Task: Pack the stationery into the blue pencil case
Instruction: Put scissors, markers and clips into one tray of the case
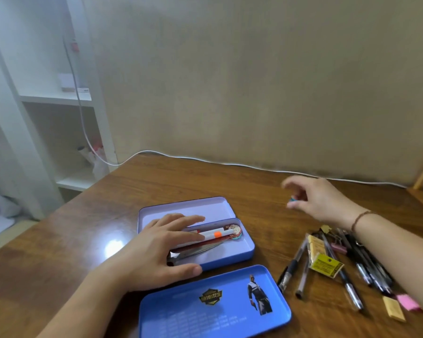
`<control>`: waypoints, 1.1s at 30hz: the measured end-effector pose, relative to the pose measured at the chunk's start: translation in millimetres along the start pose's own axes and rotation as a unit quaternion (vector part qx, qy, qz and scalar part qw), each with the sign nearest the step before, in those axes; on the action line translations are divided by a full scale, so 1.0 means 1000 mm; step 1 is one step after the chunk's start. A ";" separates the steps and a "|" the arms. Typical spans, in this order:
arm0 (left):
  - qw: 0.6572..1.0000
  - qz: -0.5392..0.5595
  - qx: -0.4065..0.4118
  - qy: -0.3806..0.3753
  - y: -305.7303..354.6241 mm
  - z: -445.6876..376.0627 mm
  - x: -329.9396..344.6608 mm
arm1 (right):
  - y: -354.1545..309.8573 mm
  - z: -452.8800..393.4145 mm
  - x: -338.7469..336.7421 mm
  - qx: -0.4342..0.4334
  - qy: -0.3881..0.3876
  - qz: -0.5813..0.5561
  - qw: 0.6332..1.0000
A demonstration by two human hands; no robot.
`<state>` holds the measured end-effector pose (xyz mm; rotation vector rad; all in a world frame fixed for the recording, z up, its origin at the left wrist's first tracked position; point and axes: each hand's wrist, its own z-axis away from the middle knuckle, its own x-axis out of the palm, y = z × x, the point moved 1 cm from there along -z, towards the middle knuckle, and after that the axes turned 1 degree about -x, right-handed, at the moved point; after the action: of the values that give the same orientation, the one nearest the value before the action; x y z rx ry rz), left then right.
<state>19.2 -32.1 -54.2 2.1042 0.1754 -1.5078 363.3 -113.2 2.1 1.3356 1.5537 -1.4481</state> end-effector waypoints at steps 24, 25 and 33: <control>1.000 -0.017 0.015 -0.002 -0.002 -0.002 0.001 | -0.099 -0.012 0.069 -0.014 -0.041 -0.025 0.999; 1.000 -0.016 0.015 -0.003 -0.002 -0.002 0.001 | -0.100 -0.011 0.070 -0.011 -0.052 -0.037 0.998; 1.000 -0.016 0.017 -0.002 -0.004 -0.002 0.001 | -0.093 -0.021 0.076 0.028 -0.084 -0.102 0.991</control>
<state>19.8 -28.1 -56.3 2.1331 0.1849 -1.5444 257.8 -63.2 -32.5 1.0801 1.5847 -1.6934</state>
